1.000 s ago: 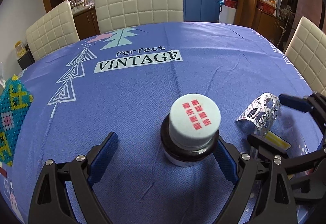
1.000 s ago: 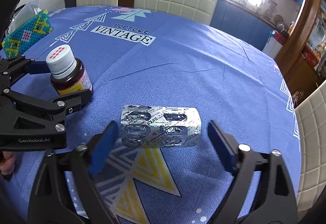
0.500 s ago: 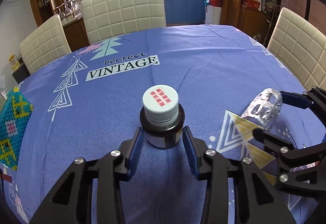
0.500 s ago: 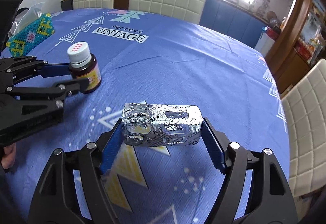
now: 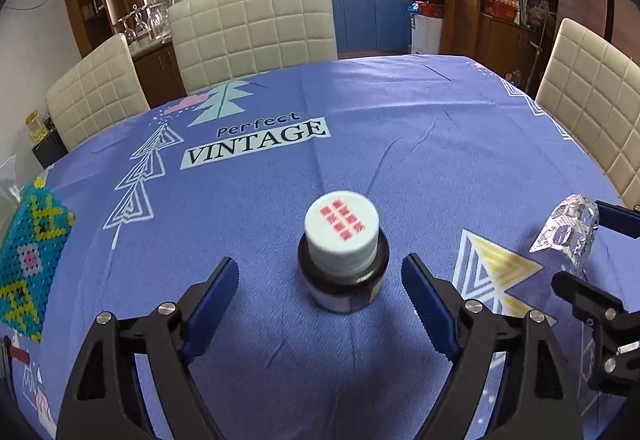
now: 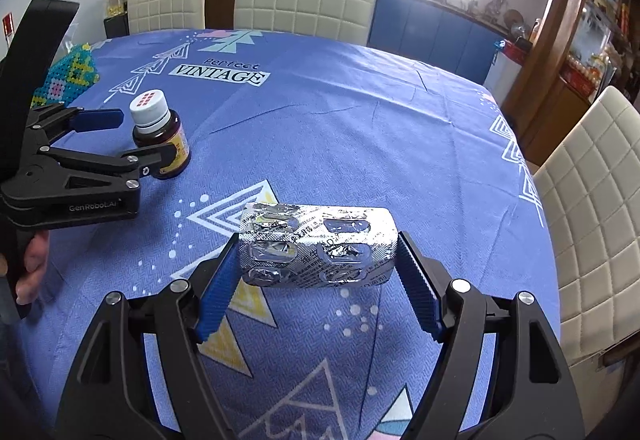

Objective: Collect trash
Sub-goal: 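Grasp the silver blister pack with the right tool while the left tool grasps the brown jar, then carry both items to the bin and open the right tool to drop the blister pack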

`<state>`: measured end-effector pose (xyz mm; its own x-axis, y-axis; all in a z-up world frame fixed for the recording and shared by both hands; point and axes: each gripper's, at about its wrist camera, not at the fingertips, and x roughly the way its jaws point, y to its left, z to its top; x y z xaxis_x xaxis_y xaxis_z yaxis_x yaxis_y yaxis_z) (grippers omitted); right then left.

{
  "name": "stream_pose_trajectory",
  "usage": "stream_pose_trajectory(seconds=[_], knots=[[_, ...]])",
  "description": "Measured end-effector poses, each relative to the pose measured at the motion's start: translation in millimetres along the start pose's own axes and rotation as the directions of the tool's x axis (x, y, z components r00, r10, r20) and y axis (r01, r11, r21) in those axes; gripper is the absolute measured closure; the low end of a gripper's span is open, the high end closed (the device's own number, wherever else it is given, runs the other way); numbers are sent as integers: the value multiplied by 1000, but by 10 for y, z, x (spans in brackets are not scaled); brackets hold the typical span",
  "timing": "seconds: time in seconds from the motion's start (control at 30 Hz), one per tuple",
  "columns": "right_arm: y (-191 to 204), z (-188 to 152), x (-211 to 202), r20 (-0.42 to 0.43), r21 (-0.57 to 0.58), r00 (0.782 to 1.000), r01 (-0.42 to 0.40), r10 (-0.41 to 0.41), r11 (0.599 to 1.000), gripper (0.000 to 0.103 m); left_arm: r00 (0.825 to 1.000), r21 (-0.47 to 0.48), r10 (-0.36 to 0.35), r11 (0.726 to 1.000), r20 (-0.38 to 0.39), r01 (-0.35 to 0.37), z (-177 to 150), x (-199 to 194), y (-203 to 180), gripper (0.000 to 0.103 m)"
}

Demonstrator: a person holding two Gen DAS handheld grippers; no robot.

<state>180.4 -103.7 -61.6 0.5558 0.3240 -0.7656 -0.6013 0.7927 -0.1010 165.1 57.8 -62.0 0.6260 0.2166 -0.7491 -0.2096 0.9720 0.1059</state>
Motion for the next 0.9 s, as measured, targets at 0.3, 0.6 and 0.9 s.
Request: stream_pose_trajectory(seconds=[0.3,0.6,0.9], knots=[[-55,58,162,-14,4,1000,2,-2,1000,28,1000,34,-13,999,-7,13,57,155,-42,42],[-20,81,99,-14,-21,1000,0,0,1000,28,998,30,-51,998,-23,52,-10,24,-85,59],[11,-8,-215,16,-41,1000,12,-11,999,28,998,70,-70,995,0,70,-143,-352,-289,59]])
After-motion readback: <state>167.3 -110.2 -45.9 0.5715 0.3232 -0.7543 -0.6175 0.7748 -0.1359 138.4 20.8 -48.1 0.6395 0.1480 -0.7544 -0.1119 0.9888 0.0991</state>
